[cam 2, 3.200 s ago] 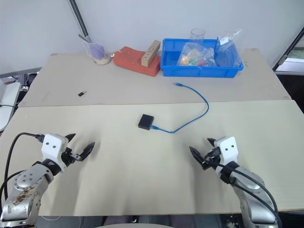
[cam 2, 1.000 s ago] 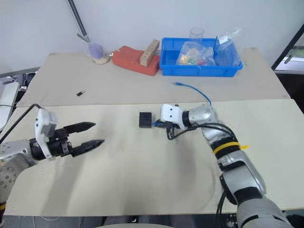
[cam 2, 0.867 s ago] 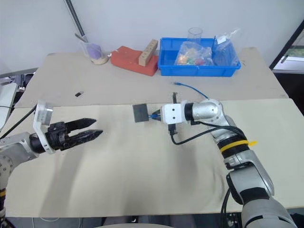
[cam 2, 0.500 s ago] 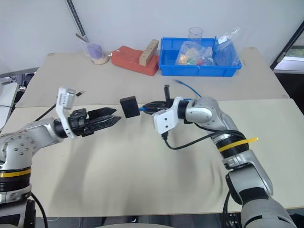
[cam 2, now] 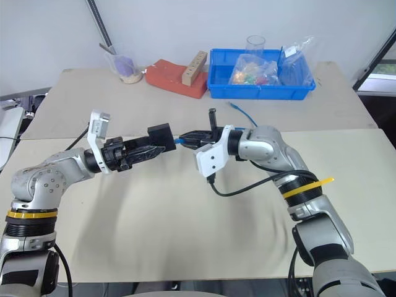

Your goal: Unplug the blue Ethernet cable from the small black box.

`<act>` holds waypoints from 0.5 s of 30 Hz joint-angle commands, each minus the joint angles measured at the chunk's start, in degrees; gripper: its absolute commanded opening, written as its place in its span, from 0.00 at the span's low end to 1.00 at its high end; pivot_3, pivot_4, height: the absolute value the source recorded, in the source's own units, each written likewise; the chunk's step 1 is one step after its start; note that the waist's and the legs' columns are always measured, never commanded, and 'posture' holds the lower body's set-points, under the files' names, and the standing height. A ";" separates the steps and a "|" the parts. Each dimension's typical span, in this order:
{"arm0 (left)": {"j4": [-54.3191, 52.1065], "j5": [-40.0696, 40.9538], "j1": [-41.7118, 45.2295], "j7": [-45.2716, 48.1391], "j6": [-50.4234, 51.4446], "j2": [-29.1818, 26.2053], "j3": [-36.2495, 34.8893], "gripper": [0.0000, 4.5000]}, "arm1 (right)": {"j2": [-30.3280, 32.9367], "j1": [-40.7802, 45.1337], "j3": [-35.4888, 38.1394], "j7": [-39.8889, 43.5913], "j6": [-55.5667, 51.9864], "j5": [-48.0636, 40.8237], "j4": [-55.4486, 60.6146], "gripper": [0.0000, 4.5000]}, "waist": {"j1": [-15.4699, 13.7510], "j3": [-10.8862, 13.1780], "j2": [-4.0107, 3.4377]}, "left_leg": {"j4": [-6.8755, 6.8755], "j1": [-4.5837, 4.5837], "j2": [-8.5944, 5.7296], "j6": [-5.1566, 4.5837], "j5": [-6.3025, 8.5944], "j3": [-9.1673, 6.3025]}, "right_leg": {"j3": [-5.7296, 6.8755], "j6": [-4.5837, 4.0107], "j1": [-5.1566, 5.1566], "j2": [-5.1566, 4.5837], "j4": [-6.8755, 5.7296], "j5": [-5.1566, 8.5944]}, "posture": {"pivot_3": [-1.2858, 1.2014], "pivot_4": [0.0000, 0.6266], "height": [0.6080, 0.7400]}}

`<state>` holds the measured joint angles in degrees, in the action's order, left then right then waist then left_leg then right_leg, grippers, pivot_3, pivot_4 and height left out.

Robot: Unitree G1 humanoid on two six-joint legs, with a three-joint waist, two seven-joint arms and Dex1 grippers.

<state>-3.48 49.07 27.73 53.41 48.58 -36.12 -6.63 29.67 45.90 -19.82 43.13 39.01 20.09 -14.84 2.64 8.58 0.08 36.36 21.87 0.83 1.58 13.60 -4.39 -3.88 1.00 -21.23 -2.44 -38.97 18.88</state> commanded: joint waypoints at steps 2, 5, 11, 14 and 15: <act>-0.15 -0.48 2.10 1.23 -0.82 0.23 -0.31 0.14 | -0.48 2.49 0.78 -1.20 1.20 -1.38 1.63 0.00 | 0.00 0.00 0.00 | 0.00 0.00 0.00 0.00 0.00 0.00 | 0.00 0.00 0.00 0.00 0.01 0.00 | 0.52 0.24 1.00; 0.28 -1.00 2.63 1.32 -1.07 0.71 -0.17 0.11 | -0.66 3.08 0.72 -1.17 1.49 -1.65 1.37 0.00 | 0.00 0.00 0.00 | 0.00 0.00 0.00 0.00 0.00 0.00 | 0.00 0.00 0.00 0.00 0.00 0.00 | 0.52 0.24 1.00; 0.32 -3.01 3.01 2.38 -2.43 0.69 0.02 0.11 | -0.60 1.78 -0.12 8.96 -6.22 -13.22 3.38 0.11 | 0.02 0.00 0.00 | 0.00 0.00 0.00 0.00 0.00 0.00 | 0.00 0.00 0.00 0.00 0.01 0.00 | 0.52 0.24 1.00; -0.86 -4.51 2.04 6.92 -4.55 -1.71 1.05 0.11 | 1.87 1.03 1.87 22.57 -34.07 -31.39 11.64 0.39 | -0.01 0.00 0.00 | 0.02 0.04 0.02 -0.01 0.00 -0.02 | 0.00 0.00 0.02 0.01 -0.02 0.00 | 0.52 0.24 1.00; -1.23 -5.32 1.77 8.60 -5.60 -2.46 1.63 0.11 | 2.46 1.89 3.09 24.28 -43.04 -35.68 13.18 0.47 | -0.04 0.00 0.00 | 0.03 0.09 0.02 -0.01 0.00 -0.06 | 0.02 -0.01 0.03 0.02 -0.08 0.00 | 0.52 0.24 1.00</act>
<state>-2.63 44.40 29.25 59.40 45.45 -37.08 -4.67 31.13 46.28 -19.52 63.88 7.77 -7.72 -5.47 2.60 8.58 0.08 36.41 21.96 0.86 1.57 13.60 -4.50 -3.84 0.99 -21.18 -2.42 -39.06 18.87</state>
